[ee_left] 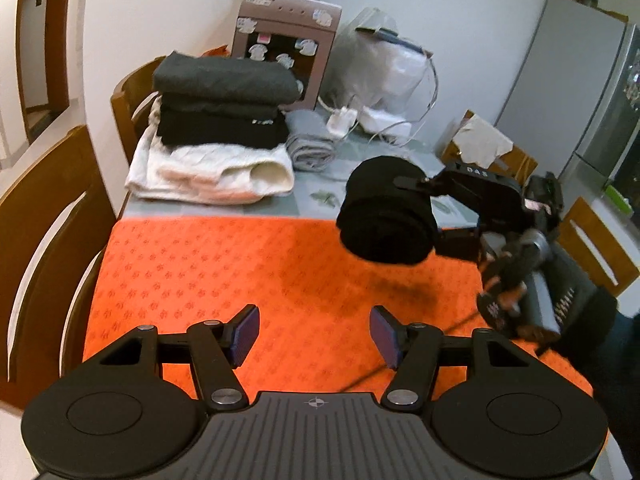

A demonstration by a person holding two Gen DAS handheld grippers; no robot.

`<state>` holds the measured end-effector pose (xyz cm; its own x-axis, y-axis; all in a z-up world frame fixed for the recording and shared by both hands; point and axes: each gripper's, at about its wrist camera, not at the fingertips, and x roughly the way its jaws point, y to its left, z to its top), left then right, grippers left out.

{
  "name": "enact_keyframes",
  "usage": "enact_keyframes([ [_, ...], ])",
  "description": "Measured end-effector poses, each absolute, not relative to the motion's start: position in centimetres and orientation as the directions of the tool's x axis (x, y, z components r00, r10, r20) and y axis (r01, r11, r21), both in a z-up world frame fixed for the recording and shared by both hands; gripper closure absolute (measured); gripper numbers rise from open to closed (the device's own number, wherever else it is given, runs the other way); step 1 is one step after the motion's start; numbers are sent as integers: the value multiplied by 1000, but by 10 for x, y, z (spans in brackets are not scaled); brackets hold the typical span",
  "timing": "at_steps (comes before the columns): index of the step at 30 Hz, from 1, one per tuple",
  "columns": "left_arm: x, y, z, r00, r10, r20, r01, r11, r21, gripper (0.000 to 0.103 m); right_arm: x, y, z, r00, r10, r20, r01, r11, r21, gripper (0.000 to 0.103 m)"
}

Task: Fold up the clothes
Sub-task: 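Carry the rolled bundle with the right gripper onto the clothes stack area, then open the right gripper and release the bundle beside the grey roll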

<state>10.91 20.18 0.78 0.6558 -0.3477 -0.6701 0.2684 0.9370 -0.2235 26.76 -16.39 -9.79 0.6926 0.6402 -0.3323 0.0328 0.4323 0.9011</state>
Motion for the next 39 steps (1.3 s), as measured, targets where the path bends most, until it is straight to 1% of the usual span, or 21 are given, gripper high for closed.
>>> enact_keyframes([
  [4, 121, 199, 11, 656, -358, -664, 282, 933, -224, 39, 321, -181, -92, 671, 618, -409, -1, 553, 833, 42],
  [8, 135, 197, 10, 657, -367, -658, 283, 930, -236, 38, 386, -179, -98, 586, 648, -487, -63, 636, 769, 42],
  [10, 140, 196, 10, 669, -368, -646, 282, 929, -238, 38, 419, -172, -104, 536, 672, -510, -99, 651, 753, 42],
  [11, 143, 196, 9, 671, -371, -642, 286, 928, -237, 36, 431, -170, -109, 512, 681, -524, -111, 657, 745, 42],
  [13, 147, 194, 8, 670, -374, -642, 295, 927, -232, 34, 454, -164, -118, 471, 692, -547, -139, 671, 729, 42],
  [18, 159, 194, 3, 675, -362, -643, 302, 930, -207, 31, 491, -148, -145, 397, 730, -556, -158, 651, 742, 41],
  [20, 162, 195, 1, 673, -360, -646, 304, 931, -203, 30, 500, -143, -159, 391, 741, -546, -159, 638, 753, 39],
  [23, 165, 197, -1, 681, -341, -648, 289, 938, -190, 26, 501, -142, -168, 411, 748, -522, -158, 622, 767, 30],
  [26, 166, 197, -2, 684, -319, -656, 273, 946, -176, 23, 496, -140, -162, 431, 720, -543, -174, 657, 733, 23],
  [28, 168, 197, -2, 671, -318, -670, 263, 947, -185, 23, 491, -139, -151, 451, 689, -567, -182, 693, 697, 23],
  [30, 168, 197, -1, 666, -310, -679, 251, 950, -188, 22, 487, -139, -140, 467, 661, -588, -191, 724, 663, 19],
  [32, 167, 196, 1, 664, -306, -682, 245, 951, -188, 16, 480, -135, -127, 469, 627, -622, -220, 765, 605, 19],
  [35, 160, 194, 8, 682, -304, -665, 255, 951, -174, 14, 466, -130, -105, 482, 566, -669, -266, 822, 503, 17],
  [37, 153, 192, 14, 700, -299, -648, 258, 953, -161, 13, 453, -128, -92, 497, 536, -682, -287, 844, 454, 17],
  [39, 145, 190, 22, 722, -291, -627, 258, 955, -146, 10, 437, -124, -77, 510, 515, -689, -300, 857, 418, 16],
])
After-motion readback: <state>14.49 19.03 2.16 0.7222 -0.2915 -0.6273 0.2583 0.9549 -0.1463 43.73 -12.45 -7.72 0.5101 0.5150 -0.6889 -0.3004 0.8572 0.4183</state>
